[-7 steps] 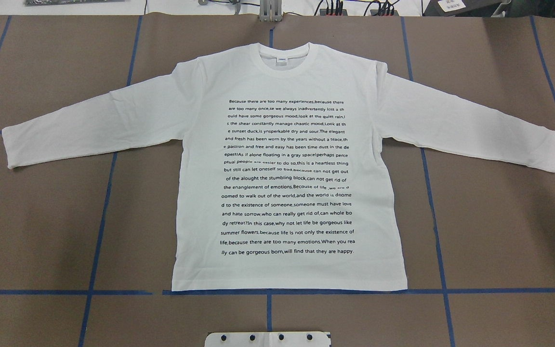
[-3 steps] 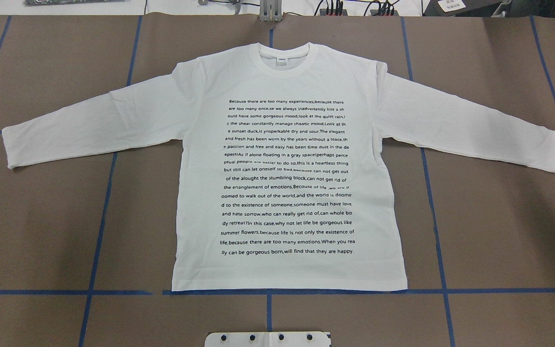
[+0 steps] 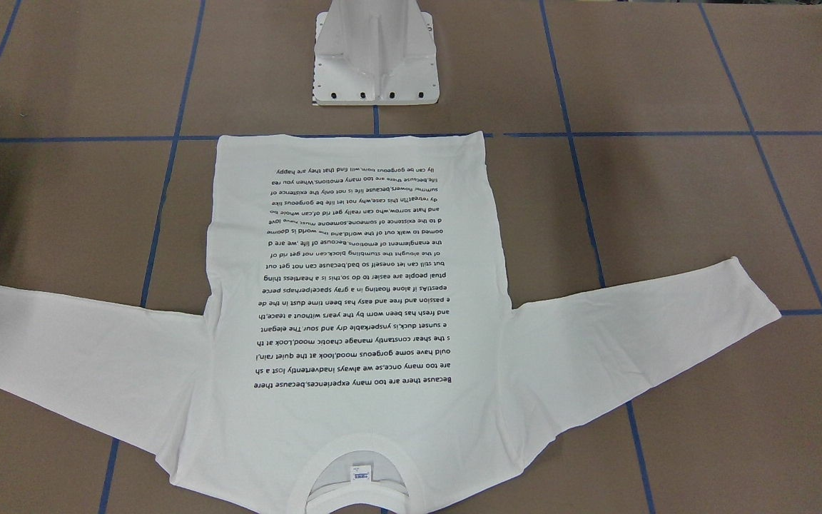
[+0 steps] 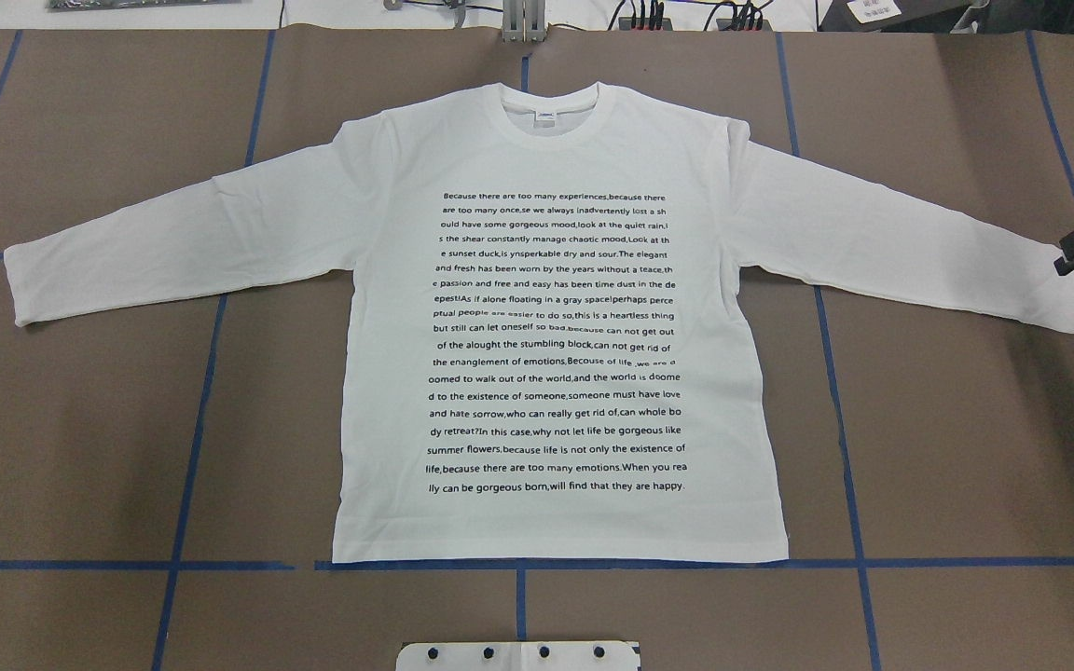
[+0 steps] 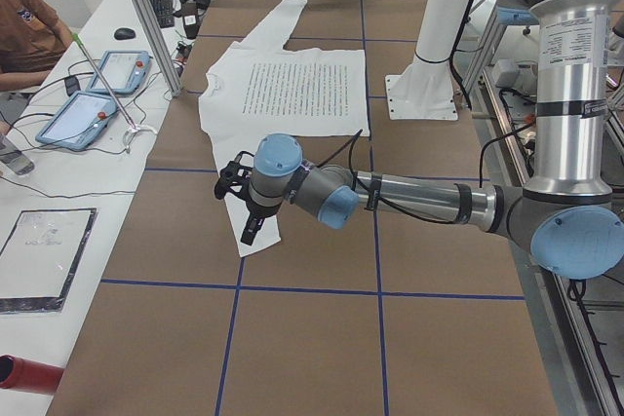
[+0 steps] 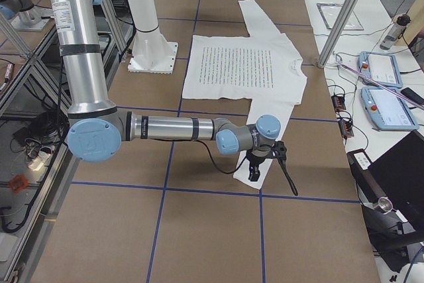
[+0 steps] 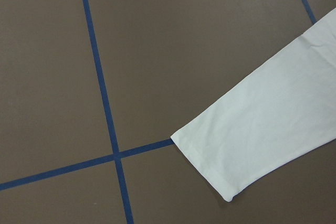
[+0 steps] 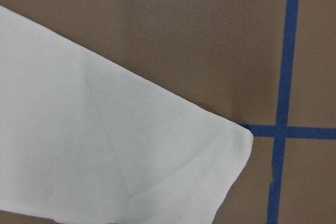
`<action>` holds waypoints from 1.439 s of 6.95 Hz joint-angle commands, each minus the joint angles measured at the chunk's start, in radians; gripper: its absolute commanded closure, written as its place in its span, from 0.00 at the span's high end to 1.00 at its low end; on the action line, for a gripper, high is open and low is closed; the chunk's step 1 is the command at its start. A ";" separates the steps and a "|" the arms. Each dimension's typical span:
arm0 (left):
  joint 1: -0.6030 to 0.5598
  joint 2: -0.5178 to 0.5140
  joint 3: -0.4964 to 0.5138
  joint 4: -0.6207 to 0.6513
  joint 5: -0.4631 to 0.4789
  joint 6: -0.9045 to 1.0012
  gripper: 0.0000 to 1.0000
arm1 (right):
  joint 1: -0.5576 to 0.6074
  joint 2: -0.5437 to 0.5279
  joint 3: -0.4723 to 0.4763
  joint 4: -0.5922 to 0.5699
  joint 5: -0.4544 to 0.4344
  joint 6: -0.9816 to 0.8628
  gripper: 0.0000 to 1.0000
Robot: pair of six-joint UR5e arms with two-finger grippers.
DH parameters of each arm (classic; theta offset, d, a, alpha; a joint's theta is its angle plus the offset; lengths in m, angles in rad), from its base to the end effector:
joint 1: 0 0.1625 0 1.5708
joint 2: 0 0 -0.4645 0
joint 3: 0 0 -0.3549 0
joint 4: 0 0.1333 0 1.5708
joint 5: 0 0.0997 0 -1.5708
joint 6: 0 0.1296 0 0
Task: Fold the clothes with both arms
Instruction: 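Move the right gripper to the nearest sleeve cuff and grasp it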
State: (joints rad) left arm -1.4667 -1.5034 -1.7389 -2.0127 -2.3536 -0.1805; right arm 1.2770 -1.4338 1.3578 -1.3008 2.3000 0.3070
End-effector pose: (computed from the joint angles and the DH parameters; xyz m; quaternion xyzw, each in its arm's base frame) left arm 0.0056 -0.4565 0.6175 0.1931 0.3989 0.0681 0.8938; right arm -0.1096 -0.5245 0.7252 -0.0186 -0.3658 -0.0284 0.9301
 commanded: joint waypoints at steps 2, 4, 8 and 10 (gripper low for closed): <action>0.000 0.002 0.004 -0.011 0.000 -0.002 1.00 | -0.010 0.044 -0.072 0.009 -0.005 -0.003 0.83; 0.000 0.002 -0.001 -0.011 -0.001 -0.002 1.00 | -0.010 0.125 -0.190 0.026 -0.013 0.000 0.81; 0.000 0.003 -0.014 -0.011 -0.001 -0.004 1.00 | -0.001 0.121 -0.233 0.029 -0.021 0.006 0.72; -0.001 0.003 -0.016 -0.011 -0.001 -0.002 1.00 | -0.001 0.122 -0.243 0.029 -0.021 0.007 0.70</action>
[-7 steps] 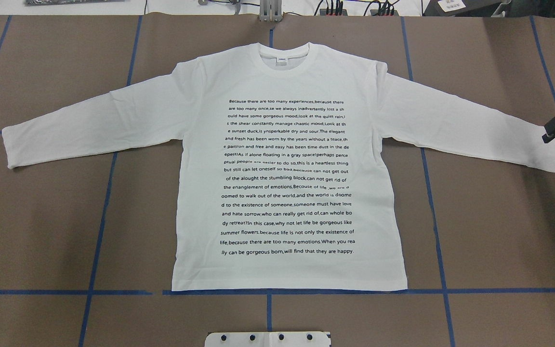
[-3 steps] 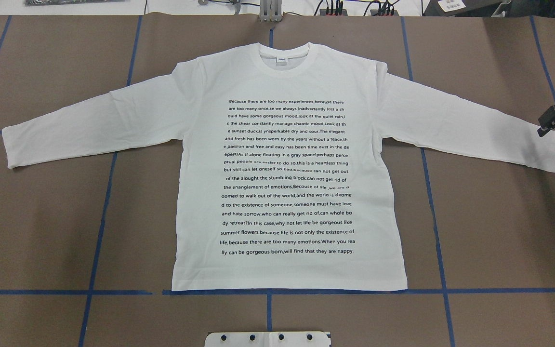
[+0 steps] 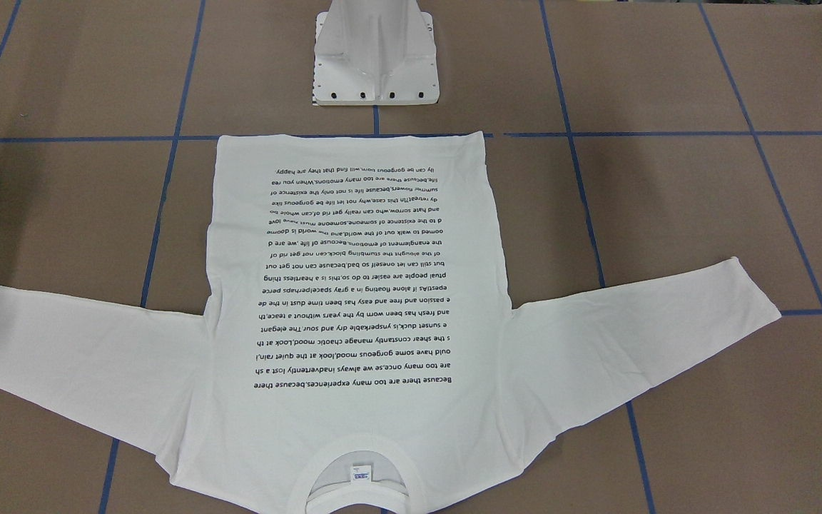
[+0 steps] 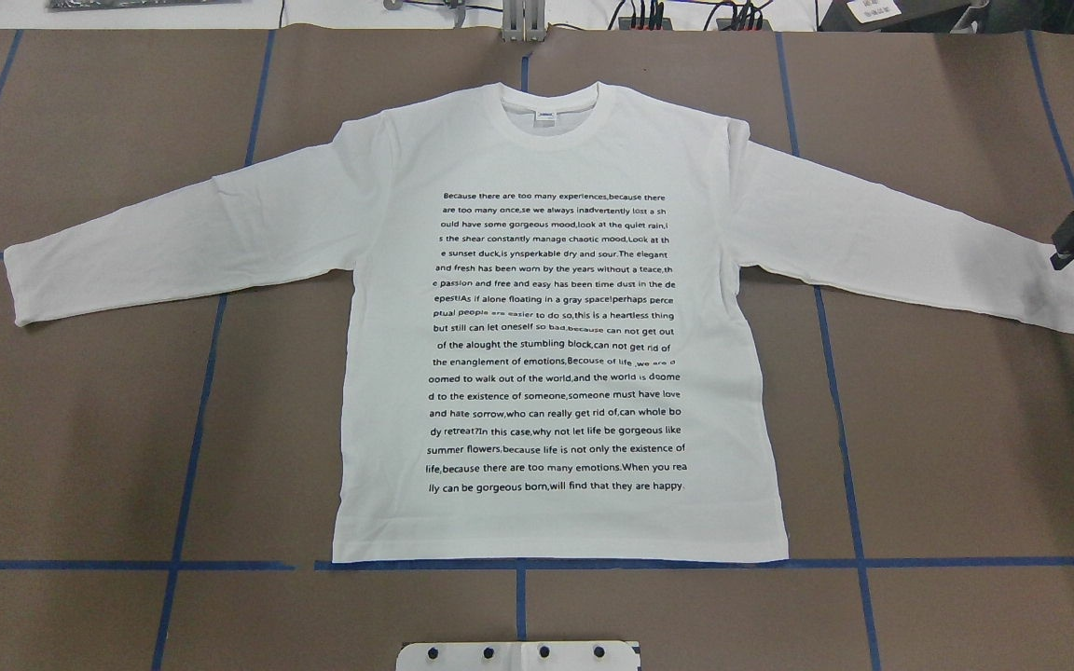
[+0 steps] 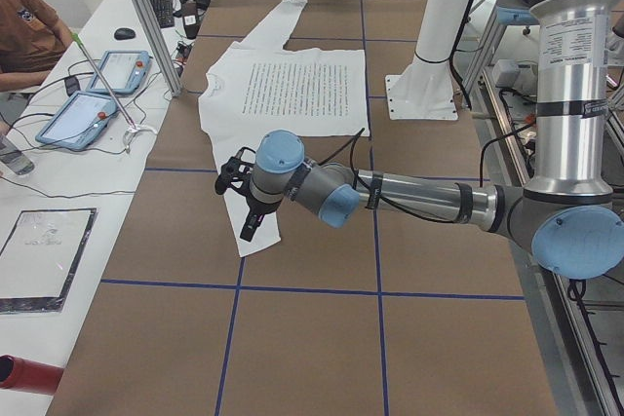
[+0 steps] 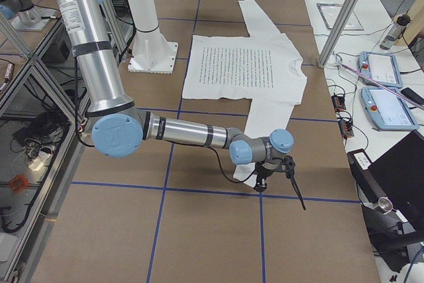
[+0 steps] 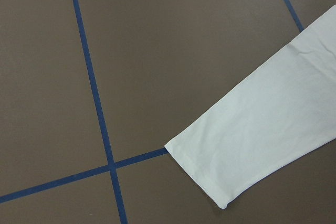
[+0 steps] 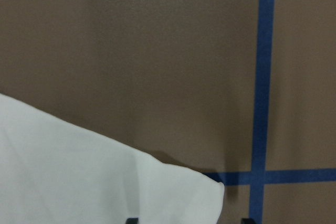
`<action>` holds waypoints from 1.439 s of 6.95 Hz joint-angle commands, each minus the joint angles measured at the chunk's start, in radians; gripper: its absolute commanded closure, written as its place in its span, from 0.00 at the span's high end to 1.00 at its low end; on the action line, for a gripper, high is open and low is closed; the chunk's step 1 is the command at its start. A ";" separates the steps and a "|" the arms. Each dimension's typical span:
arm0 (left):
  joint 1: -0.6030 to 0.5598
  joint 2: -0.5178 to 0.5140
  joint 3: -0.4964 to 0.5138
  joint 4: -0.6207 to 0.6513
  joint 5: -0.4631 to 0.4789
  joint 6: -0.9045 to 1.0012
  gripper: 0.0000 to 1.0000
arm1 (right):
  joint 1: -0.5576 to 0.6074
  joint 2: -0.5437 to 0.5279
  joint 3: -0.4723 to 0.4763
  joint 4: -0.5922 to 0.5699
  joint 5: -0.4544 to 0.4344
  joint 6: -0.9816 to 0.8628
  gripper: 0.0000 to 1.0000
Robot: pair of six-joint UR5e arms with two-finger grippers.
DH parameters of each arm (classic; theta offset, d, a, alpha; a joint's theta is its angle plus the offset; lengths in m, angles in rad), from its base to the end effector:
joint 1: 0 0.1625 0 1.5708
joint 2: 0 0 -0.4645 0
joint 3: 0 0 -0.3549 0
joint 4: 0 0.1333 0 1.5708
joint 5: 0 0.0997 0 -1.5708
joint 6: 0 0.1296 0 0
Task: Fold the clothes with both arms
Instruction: 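Move the right gripper to the nearest sleeve cuff and grasp it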
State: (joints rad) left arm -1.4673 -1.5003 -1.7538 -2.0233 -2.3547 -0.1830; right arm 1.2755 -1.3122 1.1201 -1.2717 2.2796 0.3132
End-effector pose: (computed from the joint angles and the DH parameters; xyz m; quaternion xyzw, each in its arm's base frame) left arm 0.0053 -0.4552 0.6101 0.2026 0.3999 0.0711 0.8911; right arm -0.1210 -0.5661 0.7665 -0.0560 -0.3456 -0.0102 0.9366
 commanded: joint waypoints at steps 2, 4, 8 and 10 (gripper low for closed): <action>-0.001 0.002 -0.003 0.000 0.000 0.001 1.00 | 0.001 0.008 -0.011 0.002 -0.032 0.061 0.70; -0.001 0.000 -0.007 0.000 0.000 0.001 1.00 | -0.001 0.014 -0.013 0.003 -0.064 0.085 0.64; -0.002 0.002 -0.033 0.005 0.002 0.001 1.00 | -0.001 0.056 -0.088 0.094 -0.052 0.222 0.64; -0.004 0.003 -0.049 0.006 0.002 0.001 1.00 | 0.001 0.044 -0.088 0.095 -0.038 0.222 0.60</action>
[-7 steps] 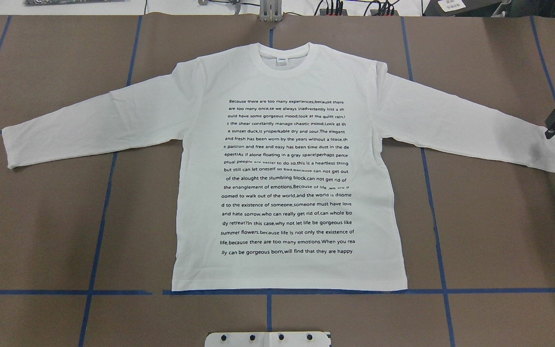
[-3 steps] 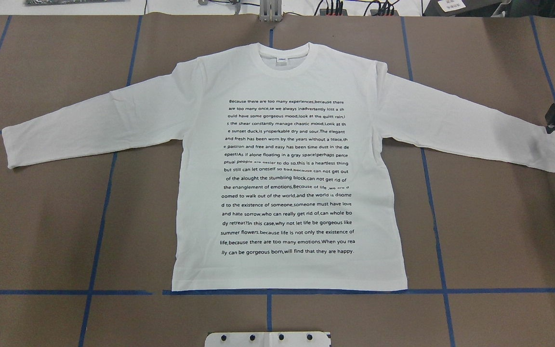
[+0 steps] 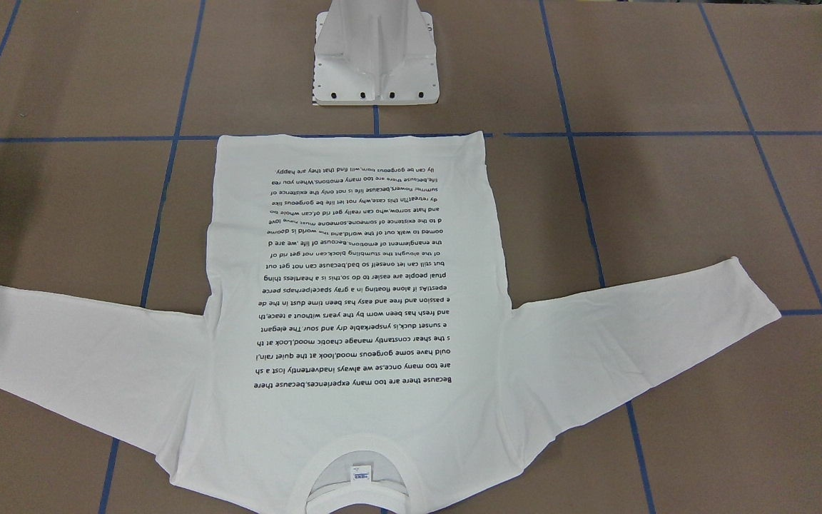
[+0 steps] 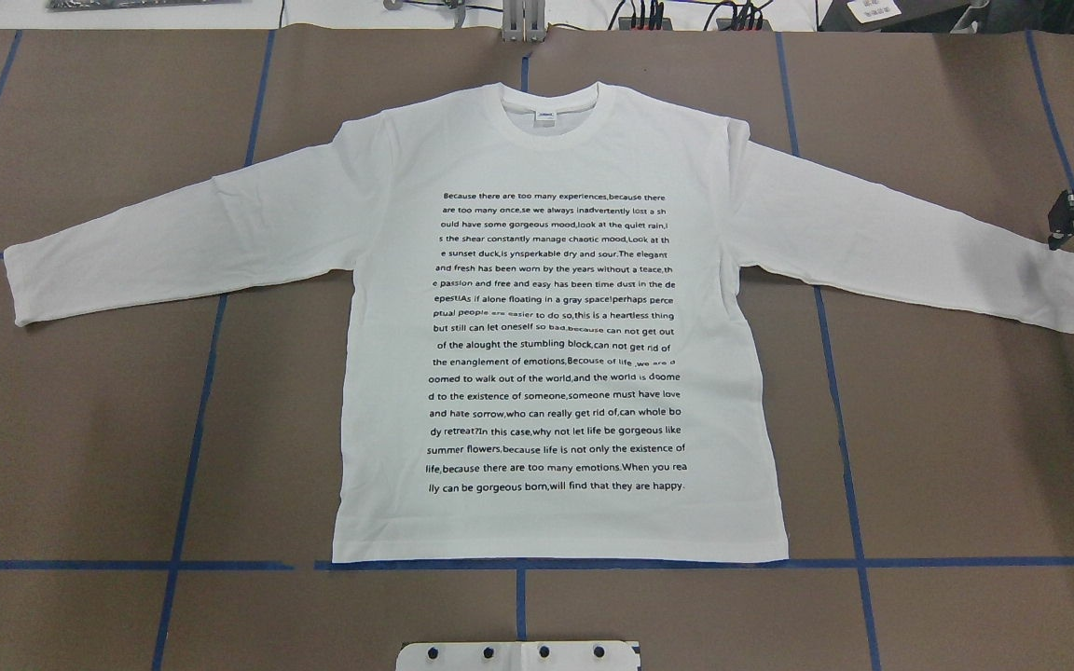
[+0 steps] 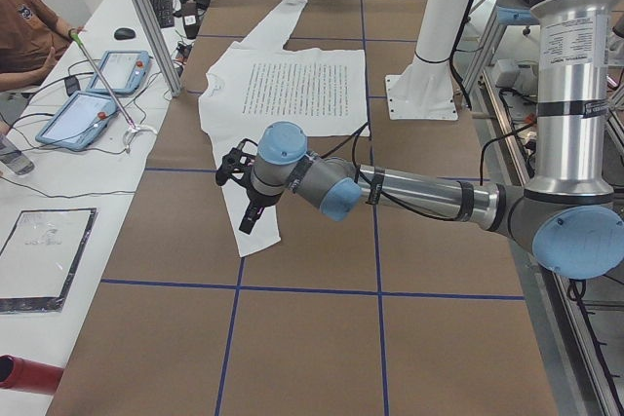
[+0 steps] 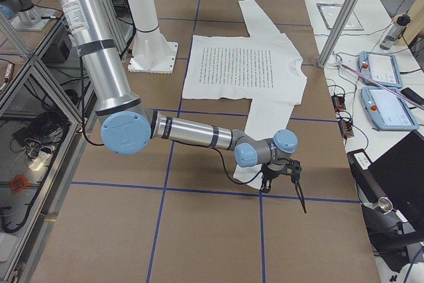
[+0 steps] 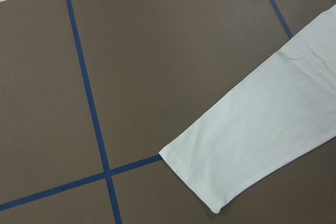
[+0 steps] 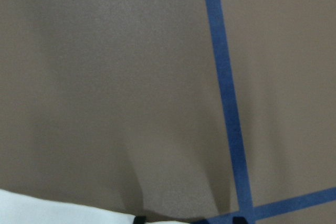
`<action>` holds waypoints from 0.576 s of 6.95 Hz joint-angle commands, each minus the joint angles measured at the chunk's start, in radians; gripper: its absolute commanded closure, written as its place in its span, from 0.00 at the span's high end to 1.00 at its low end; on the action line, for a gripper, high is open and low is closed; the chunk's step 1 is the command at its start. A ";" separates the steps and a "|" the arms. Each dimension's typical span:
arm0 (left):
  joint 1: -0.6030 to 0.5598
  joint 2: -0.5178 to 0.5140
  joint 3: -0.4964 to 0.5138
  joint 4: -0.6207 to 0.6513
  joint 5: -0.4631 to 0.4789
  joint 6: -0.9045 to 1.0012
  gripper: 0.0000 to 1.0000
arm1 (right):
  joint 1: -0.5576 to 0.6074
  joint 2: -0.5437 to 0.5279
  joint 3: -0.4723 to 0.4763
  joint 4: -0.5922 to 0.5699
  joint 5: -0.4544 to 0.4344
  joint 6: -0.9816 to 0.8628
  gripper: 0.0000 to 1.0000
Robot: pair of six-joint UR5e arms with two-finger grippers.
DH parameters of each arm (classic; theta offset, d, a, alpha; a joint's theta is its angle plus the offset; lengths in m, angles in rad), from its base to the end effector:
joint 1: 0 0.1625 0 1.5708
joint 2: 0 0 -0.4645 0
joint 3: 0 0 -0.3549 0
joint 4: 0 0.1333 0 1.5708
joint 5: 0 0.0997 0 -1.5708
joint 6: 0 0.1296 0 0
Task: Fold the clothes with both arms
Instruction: 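Move the right gripper to the nearest sleeve cuff and grasp it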
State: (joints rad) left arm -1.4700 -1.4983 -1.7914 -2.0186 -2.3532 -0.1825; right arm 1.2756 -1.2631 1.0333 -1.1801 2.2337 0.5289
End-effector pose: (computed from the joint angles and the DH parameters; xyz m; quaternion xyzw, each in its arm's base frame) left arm 0.0037 -0.4534 0.5935 0.2172 0.3992 0.0758 0.8876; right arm -0.1236 -0.5906 0.7709 -0.0603 -0.3276 0.0839 0.9391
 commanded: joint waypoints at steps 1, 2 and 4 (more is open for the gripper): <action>-0.001 0.004 -0.013 0.001 0.000 0.000 1.00 | 0.001 -0.015 -0.001 0.003 0.020 0.006 0.58; -0.004 0.006 -0.028 0.004 0.000 0.000 1.00 | 0.001 -0.019 -0.001 0.003 0.036 0.006 0.49; -0.004 0.021 -0.049 0.008 0.002 0.000 1.00 | 0.001 -0.024 -0.001 0.003 0.040 0.006 0.04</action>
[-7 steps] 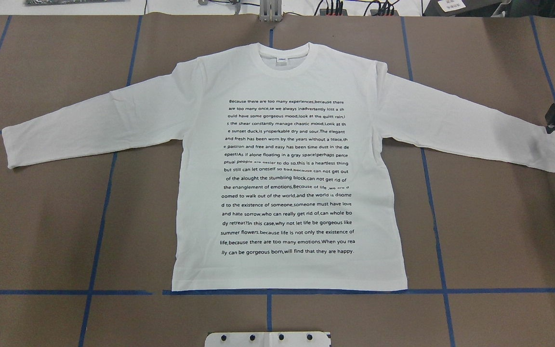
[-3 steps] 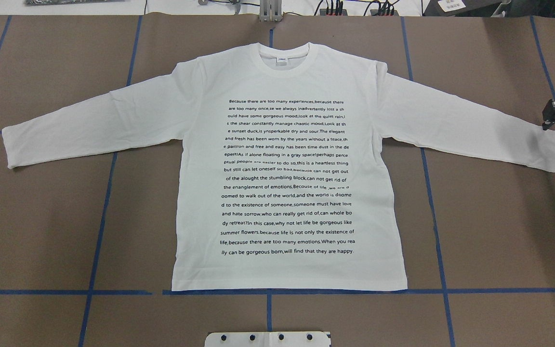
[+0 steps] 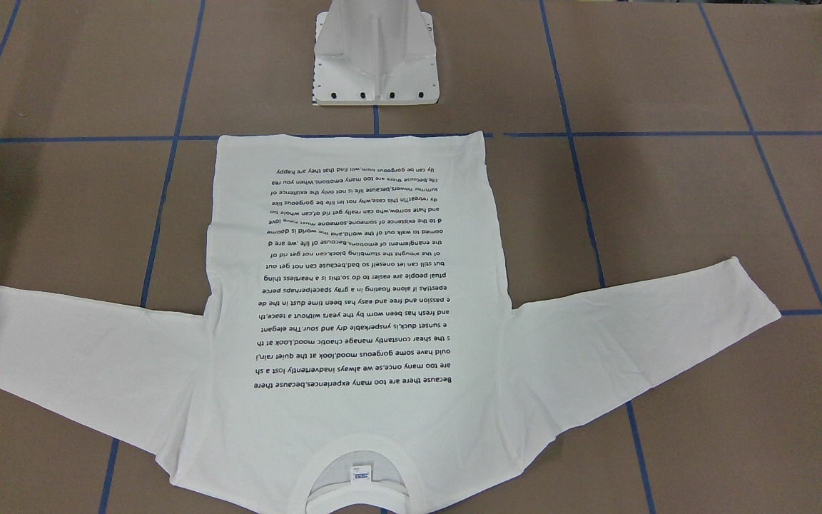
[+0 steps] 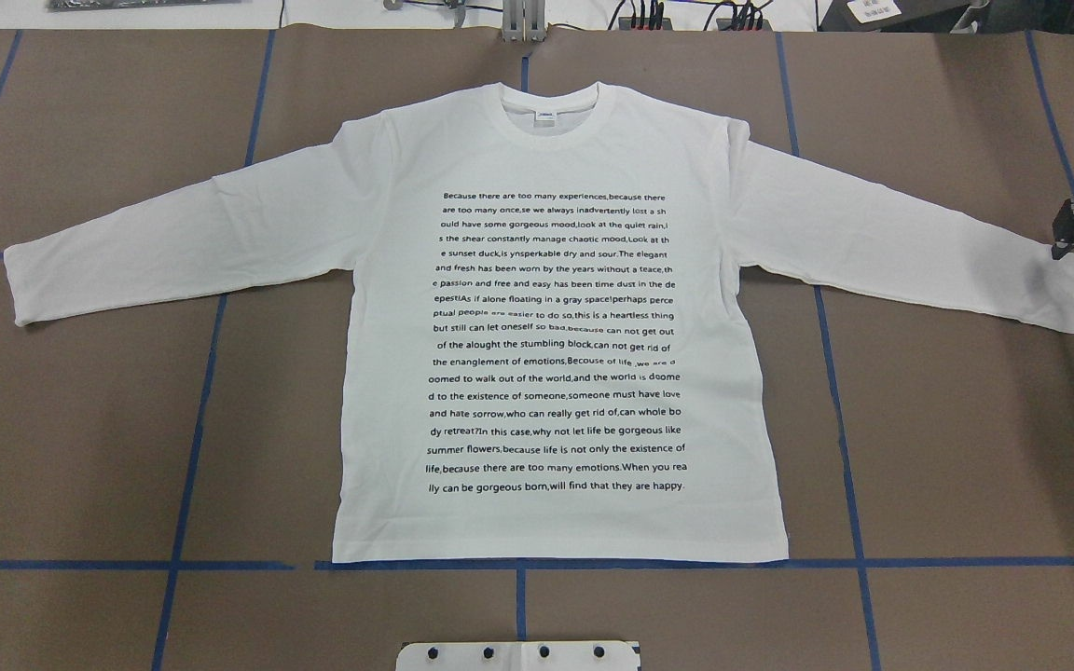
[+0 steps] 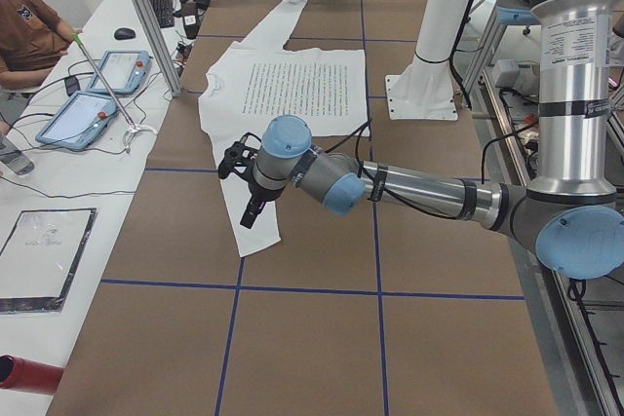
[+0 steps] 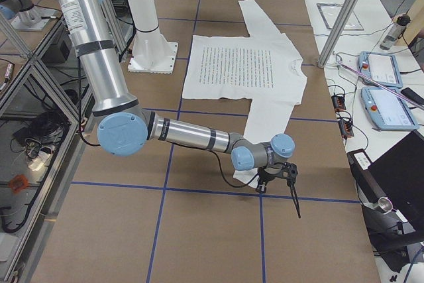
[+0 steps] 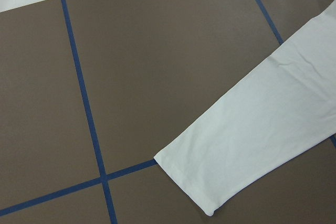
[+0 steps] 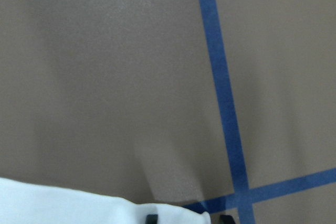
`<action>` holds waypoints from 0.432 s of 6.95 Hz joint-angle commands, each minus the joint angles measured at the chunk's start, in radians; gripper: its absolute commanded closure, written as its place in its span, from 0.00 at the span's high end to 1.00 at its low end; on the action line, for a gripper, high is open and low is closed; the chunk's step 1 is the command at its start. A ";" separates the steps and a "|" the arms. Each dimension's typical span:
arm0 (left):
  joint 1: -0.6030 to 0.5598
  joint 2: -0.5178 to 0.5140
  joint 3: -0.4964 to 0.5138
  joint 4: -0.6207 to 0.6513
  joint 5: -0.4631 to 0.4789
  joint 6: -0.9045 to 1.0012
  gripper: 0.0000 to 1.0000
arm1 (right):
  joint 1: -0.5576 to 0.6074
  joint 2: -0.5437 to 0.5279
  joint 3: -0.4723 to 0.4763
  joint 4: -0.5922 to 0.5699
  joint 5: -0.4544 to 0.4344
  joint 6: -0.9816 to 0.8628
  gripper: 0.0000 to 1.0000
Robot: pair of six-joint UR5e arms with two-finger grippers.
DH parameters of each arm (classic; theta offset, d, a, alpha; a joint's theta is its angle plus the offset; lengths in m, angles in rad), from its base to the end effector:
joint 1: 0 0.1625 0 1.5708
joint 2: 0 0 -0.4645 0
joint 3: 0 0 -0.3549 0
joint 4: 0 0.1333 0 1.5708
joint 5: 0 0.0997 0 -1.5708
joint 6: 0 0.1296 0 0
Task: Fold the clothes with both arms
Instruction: 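Move the right gripper to the nearest sleeve cuff and grasp it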
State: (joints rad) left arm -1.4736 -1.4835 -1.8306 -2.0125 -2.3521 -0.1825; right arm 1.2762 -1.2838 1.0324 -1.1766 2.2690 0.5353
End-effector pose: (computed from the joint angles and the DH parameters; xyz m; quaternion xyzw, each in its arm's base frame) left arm 0.0012 -0.4456 0.5821 0.2262 0.3984 0.0774 0.8855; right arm -0.1229 -0.5772 0.7804 -0.0762 -0.3393 0.0883 0.9334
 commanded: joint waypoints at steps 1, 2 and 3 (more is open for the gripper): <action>-0.001 0.006 -0.010 0.001 0.001 0.000 1.00 | 0.000 -0.005 0.001 0.000 0.018 -0.001 0.00; -0.001 0.006 -0.010 0.003 0.001 0.000 1.00 | 0.008 -0.003 0.001 0.000 0.033 -0.001 0.00; -0.001 0.008 -0.010 0.003 0.001 0.000 1.00 | 0.021 -0.003 0.005 0.000 0.044 -0.001 0.00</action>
State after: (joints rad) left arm -1.4741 -1.4772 -1.8402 -2.0101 -2.3516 -0.1826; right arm 1.2843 -1.2871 1.0345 -1.1765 2.2978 0.5340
